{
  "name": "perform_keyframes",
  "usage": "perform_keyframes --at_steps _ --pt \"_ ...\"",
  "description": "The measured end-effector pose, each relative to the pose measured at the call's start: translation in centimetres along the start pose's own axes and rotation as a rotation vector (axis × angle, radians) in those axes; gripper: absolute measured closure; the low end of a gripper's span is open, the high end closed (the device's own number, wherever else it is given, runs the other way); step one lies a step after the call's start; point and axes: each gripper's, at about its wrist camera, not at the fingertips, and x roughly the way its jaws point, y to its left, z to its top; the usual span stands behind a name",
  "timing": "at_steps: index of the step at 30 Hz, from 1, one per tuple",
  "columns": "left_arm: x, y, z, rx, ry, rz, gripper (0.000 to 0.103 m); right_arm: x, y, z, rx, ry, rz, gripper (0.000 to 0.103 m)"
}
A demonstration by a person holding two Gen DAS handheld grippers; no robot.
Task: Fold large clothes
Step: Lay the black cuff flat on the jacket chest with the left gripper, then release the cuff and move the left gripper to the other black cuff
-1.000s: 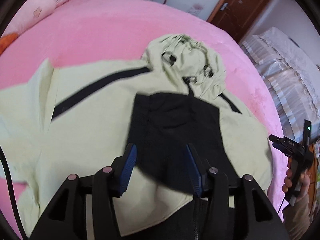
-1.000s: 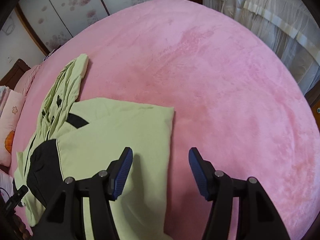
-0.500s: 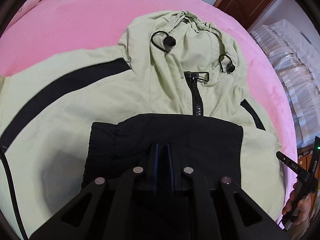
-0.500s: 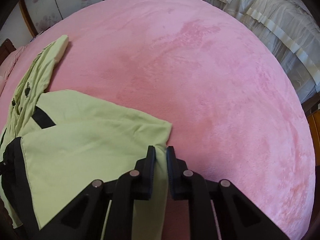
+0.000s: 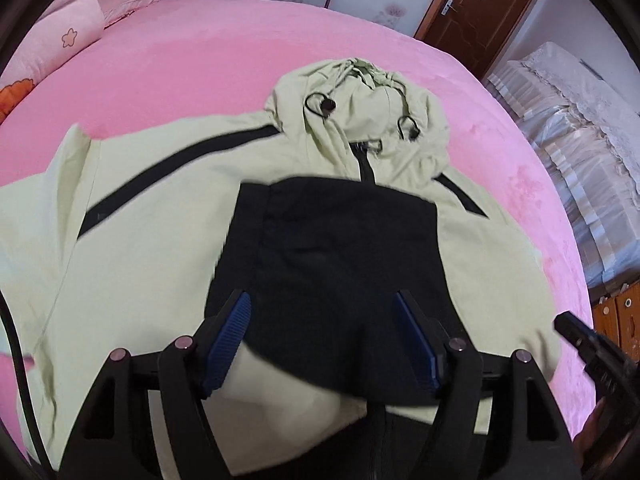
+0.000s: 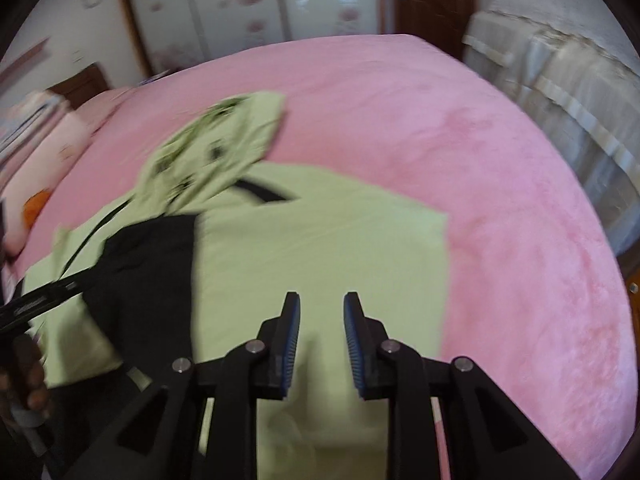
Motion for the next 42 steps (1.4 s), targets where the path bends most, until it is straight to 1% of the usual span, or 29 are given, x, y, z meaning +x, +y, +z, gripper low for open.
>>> perform_keyframes --at_steps 2,3,5,7,9,11,12,14,16,20,23,27,29,31,32,33,35,37,39,41,42 --pt "0.2 0.0 -1.1 0.012 0.014 0.004 0.032 0.1 2.4 -1.4 -0.048 -0.001 0.018 0.081" --pt "0.5 0.0 -1.4 0.017 0.024 0.016 0.032 0.5 3.4 -2.0 -0.079 -0.003 0.01 0.081" --pt "1.9 0.1 -1.9 0.019 0.071 0.039 0.032 1.6 3.8 -2.9 -0.108 0.01 -0.056 0.081" --pt "3.2 0.3 -2.2 0.025 0.114 0.045 0.032 3.1 1.8 -3.6 -0.068 0.049 -0.121 0.081" --pt "3.4 0.9 -2.5 0.036 0.122 0.032 0.032 3.7 -1.6 -4.1 0.015 0.079 -0.16 0.084" --pt "3.2 1.1 -2.7 0.042 0.129 0.023 0.032 3.4 -4.6 -4.8 0.088 0.077 -0.185 0.084" --pt "3.0 1.2 -2.9 0.046 0.128 0.019 0.032 3.2 -5.7 -5.1 0.112 0.076 -0.195 0.084" --pt "2.8 1.2 -3.0 0.051 0.128 0.019 0.032 2.7 -7.2 -5.4 0.151 0.078 -0.185 0.084" --pt "2.7 1.4 -3.0 0.053 0.129 0.026 0.032 2.3 -7.6 -5.6 0.161 0.079 -0.189 0.084" --pt "2.4 1.1 -2.9 0.04 0.138 0.037 0.032 1.6 -6.0 -5.8 0.145 0.085 -0.227 0.083" --pt "1.4 1.0 -2.9 0.033 0.141 0.038 0.032 0.5 -4.6 -5.7 0.172 0.085 -0.193 0.083" --pt "-1.2 0.2 -2.9 0.067 0.103 0.064 0.03 -2.4 -3.1 -5.9 0.192 0.039 -0.203 0.081" --pt "-2.8 -0.3 -3.0 0.082 0.079 0.066 0.027 -3.5 -2.2 -6.0 0.196 0.04 -0.173 0.081" --pt "-5.0 -0.8 -3.1 0.092 0.048 0.056 0.021 -4.6 -1.2 -6.1 0.216 0.051 -0.13 0.079" --pt "-6.3 -1.0 -3.3 0.095 0.031 0.047 0.02 -5.1 -0.8 -6.1 0.225 0.051 -0.11 0.078" --pt "-7.0 -1.2 -3.1 0.096 0.031 0.034 0.019 -5.8 -0.2 -6.1 0.234 0.046 -0.09 0.078" --pt "-9.2 -1.5 -3.3 0.098 0.008 0.033 0.016 -7.1 1.0 -6.1 0.233 0.032 -0.072 0.077" --pt "-10.9 -1.5 -3.5 0.091 -0.011 0.044 0.012 -8.5 2.5 -6.2 0.222 0.016 -0.052 0.075" --pt "-12.8 -1.2 -4.0 0.082 -0.029 0.039 0.011 -10.0 4.1 -6.4 0.206 -0.013 -0.022 0.064" --pt "-14.8 -0.4 -4.5 0.068 -0.023 0.013 0.011 -11.2 5.5 -6.5 0.184 -0.034 -0.013 0.059" --pt "-15.6 -0.1 -4.9 0.061 -0.015 0.004 0.011 -11.7 6.5 -6.5 0.163 -0.042 -0.012 0.059"
